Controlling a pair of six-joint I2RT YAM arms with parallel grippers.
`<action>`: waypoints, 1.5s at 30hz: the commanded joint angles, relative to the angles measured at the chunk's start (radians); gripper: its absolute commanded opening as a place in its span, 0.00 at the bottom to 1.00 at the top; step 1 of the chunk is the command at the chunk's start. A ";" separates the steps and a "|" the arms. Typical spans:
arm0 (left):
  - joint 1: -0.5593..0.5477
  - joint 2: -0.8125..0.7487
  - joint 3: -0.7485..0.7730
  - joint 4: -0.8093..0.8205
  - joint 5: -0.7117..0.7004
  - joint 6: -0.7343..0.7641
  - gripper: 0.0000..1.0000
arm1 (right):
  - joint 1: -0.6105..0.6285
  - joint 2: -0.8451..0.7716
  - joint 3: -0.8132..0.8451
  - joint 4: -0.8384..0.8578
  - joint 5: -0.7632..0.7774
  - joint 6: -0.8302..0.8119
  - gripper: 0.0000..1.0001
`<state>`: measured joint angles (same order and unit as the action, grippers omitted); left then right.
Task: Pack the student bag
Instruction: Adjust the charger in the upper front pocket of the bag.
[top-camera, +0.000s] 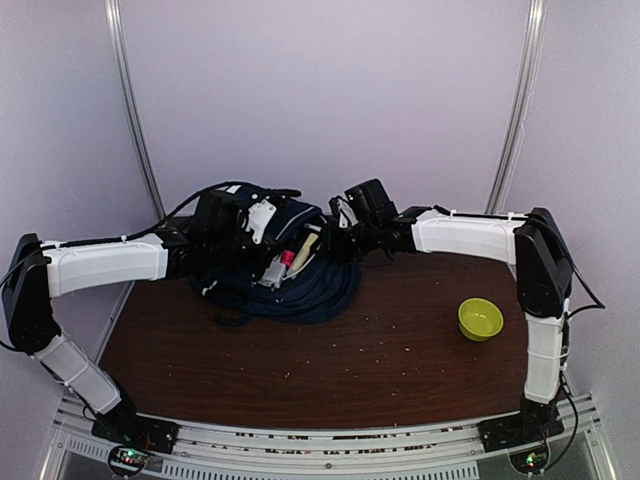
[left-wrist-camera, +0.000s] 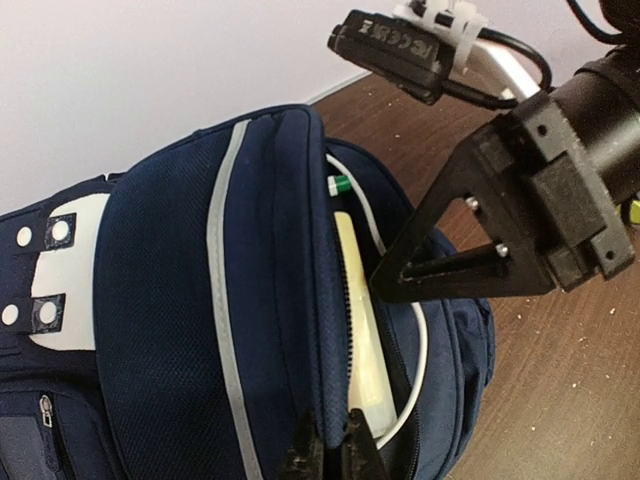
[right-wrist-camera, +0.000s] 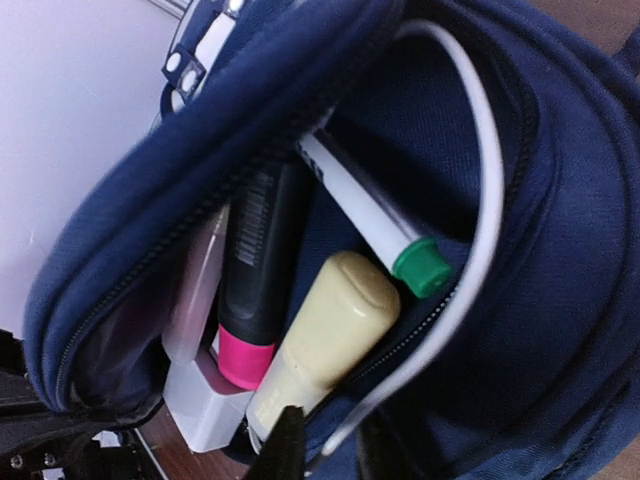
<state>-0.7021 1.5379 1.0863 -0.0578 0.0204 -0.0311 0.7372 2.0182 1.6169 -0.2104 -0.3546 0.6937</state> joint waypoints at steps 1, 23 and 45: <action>-0.002 -0.032 -0.012 0.030 0.009 0.020 0.00 | 0.001 0.042 0.092 0.043 -0.043 0.016 0.12; -0.037 -0.326 -0.436 0.245 -0.130 0.304 0.83 | -0.010 0.276 0.328 0.167 0.002 0.151 0.00; -0.036 0.036 -0.284 0.565 -0.407 0.363 0.69 | -0.016 0.287 0.342 0.197 0.018 0.162 0.00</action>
<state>-0.7444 1.5356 0.7387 0.4175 -0.3004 0.3515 0.7265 2.2913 1.9404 -0.0624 -0.3534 0.8467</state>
